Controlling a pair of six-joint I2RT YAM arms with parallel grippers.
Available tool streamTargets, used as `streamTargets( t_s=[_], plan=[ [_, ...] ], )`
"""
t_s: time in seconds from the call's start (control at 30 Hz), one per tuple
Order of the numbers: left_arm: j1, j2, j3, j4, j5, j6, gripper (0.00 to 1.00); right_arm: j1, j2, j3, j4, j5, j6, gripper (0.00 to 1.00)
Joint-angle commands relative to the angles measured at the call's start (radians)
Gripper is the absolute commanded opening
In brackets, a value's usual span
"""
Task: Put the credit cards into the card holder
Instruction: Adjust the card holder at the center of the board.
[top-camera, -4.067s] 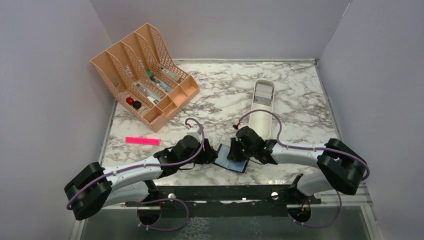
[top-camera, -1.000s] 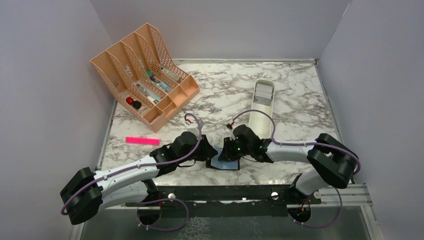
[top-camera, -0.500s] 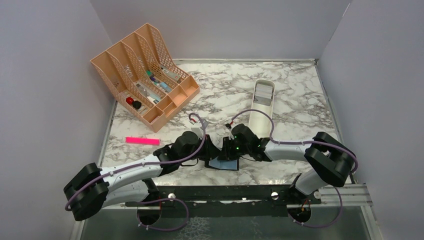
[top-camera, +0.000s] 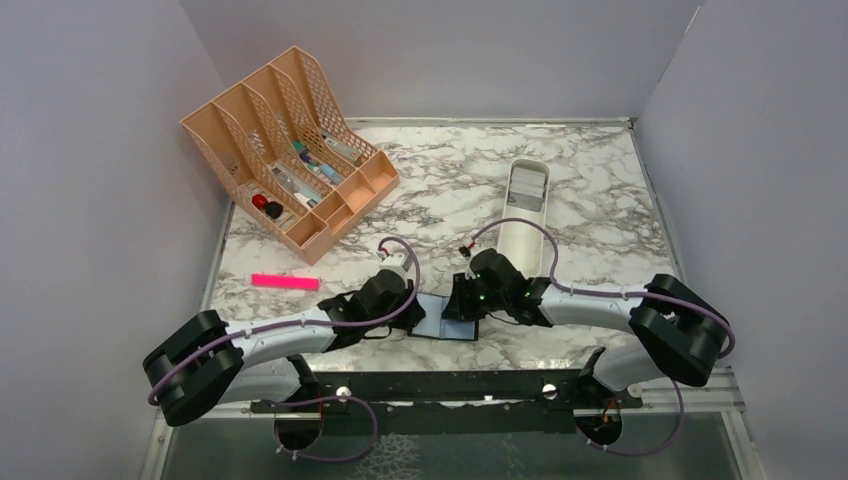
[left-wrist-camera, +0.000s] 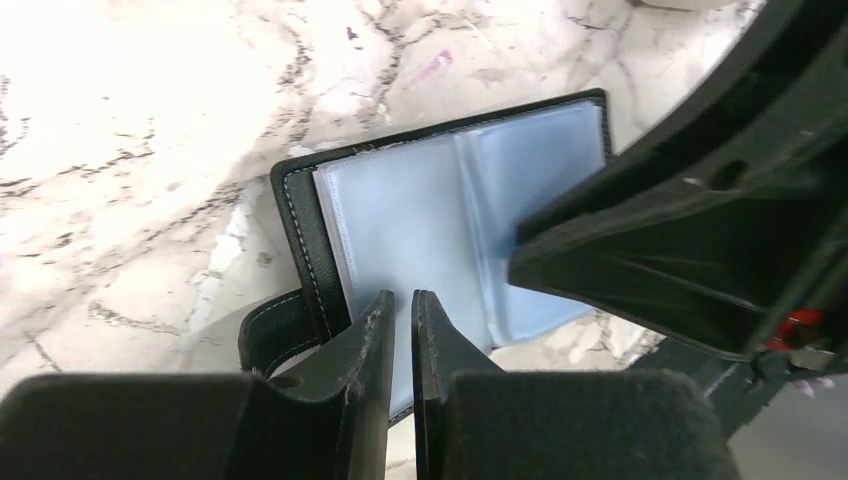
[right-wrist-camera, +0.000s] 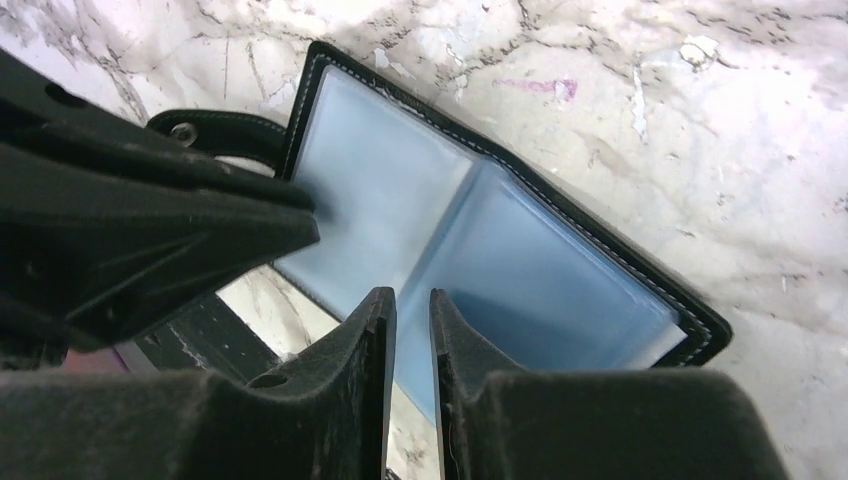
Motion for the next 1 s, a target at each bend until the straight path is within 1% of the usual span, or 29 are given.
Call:
streamTargets(
  t_s=[0.0, 0.17, 0.3, 0.6, 0.8, 0.87, 0.97],
  plan=[
    [-0.006, 0.022, -0.020, -0.031, -0.087, 0.028, 0.15, 0.003, -0.037, -0.045, -0.033, 0.046, -0.004, 0.24],
    [-0.006, 0.068, -0.030, -0.006, -0.077, 0.024, 0.15, 0.003, -0.006, -0.082, -0.006, 0.043, 0.003, 0.24],
    [-0.006, 0.085, -0.030, -0.005, -0.075, 0.025, 0.15, 0.003, -0.014, -0.075, -0.024, 0.060, -0.004, 0.24],
    [-0.006, 0.032, -0.036, -0.012, -0.063, 0.016, 0.17, 0.003, -0.185, -0.024, -0.044, 0.045, -0.089, 0.27],
    [-0.007, 0.015, -0.039, -0.012, -0.058, 0.010, 0.18, 0.003, -0.247, 0.003, -0.031, 0.044, -0.129, 0.27],
    [-0.006, 0.012, -0.040, -0.015, -0.055, 0.009, 0.18, 0.003, -0.267, 0.030, -0.049, 0.065, -0.153, 0.28],
    [-0.006, 0.006, -0.039, -0.014, -0.052, 0.004, 0.19, 0.003, -0.309, 0.085, -0.110, 0.172, -0.232, 0.30]
  ],
)
